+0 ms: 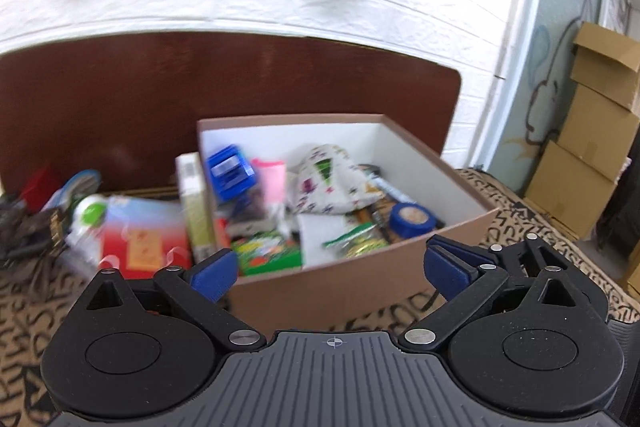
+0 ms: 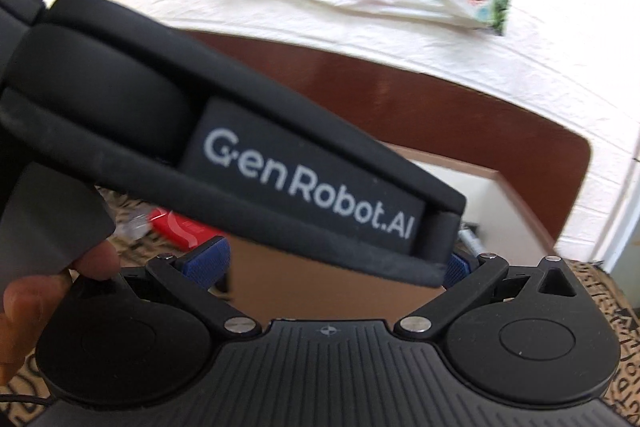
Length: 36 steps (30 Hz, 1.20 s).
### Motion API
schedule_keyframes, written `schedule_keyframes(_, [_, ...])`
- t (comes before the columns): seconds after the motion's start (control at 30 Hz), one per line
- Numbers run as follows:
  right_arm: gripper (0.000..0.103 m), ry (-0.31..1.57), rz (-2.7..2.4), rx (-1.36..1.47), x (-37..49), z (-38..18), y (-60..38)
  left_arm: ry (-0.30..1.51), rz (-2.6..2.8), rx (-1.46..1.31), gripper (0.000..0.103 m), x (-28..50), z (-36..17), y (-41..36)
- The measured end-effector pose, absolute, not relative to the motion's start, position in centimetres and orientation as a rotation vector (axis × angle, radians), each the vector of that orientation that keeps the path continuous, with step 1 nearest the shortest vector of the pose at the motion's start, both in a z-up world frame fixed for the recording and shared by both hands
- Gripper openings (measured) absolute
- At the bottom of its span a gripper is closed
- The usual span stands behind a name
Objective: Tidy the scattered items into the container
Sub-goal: 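Withdraw the open left gripper from the box toward the table items, then grasp the small clear plastic packet with the left gripper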
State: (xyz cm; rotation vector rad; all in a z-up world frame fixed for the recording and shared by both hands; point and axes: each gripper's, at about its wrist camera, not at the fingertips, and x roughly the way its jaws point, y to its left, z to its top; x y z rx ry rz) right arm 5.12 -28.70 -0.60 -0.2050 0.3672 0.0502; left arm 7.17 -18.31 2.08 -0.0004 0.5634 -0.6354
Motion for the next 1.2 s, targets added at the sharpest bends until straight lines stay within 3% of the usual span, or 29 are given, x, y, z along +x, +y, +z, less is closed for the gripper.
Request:
schedule_keyframes(0.7, [0.102,0.545,0.295,-0.179,8.0,-6.0,-17.9,0.696,-0.372,-0.202,0.103,8.0,-4.5,-3.5])
schedule_keyframes(1.2, [0.096,0.595,0.318,-0.206,11.1,-8.4,-16.8,0.727,-0.372,-0.116,0.095,14.2,-6.8,-2.5])
